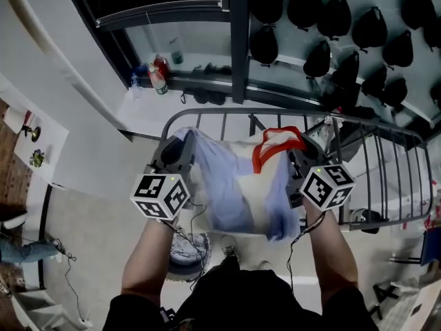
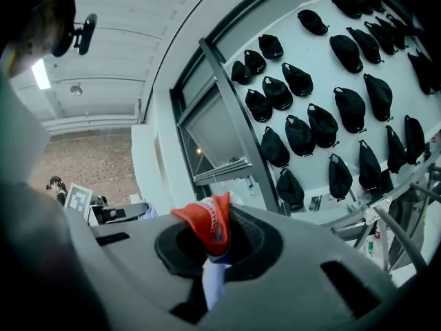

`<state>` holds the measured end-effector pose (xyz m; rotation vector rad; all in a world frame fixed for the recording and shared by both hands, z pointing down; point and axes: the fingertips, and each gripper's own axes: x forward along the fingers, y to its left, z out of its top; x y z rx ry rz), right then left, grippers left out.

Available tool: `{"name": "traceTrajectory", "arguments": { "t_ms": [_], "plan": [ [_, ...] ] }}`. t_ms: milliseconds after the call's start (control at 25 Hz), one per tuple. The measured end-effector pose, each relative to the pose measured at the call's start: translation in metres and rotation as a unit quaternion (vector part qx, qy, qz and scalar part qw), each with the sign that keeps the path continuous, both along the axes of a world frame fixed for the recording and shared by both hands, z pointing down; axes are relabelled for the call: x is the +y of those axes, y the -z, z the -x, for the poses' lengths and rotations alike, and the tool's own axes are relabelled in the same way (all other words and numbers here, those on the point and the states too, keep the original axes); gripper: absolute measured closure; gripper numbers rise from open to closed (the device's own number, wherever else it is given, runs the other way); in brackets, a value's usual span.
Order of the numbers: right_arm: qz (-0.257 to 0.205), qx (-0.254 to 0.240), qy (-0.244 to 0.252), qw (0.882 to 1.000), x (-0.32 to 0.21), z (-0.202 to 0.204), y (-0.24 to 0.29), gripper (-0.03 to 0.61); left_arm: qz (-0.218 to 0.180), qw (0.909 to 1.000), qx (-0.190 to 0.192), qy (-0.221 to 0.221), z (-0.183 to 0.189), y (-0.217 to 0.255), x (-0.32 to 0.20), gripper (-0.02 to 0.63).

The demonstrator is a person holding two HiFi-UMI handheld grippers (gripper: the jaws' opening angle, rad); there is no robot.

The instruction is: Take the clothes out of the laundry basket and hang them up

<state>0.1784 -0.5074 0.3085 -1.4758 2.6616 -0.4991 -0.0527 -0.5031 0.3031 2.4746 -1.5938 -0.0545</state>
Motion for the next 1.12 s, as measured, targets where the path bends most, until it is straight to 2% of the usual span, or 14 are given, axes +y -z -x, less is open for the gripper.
{"name": "traceTrajectory", "arguments": {
  "t_ms": [520,1000,1120],
  "plan": [
    [0.054,0.028,-0.029,0.998,-0.034,0.006,-0.069,0.568,0.035,0.9960,-0.072,-0.039,-0.028,-0.078,-0.033,0.589],
    [0.107,0.060,-0.055,0.991,-0.056,0.003,-0.125,0.566,0.082,0.9920,-0.082,-0.050,-0.029,-0.129,-0.057,0.589],
    [0.120,0.077,-0.060,0.988,-0.059,0.000,-0.136,0.562,0.103,0.9886,-0.091,-0.062,-0.031,-0.140,-0.057,0.588]
  ]
}}
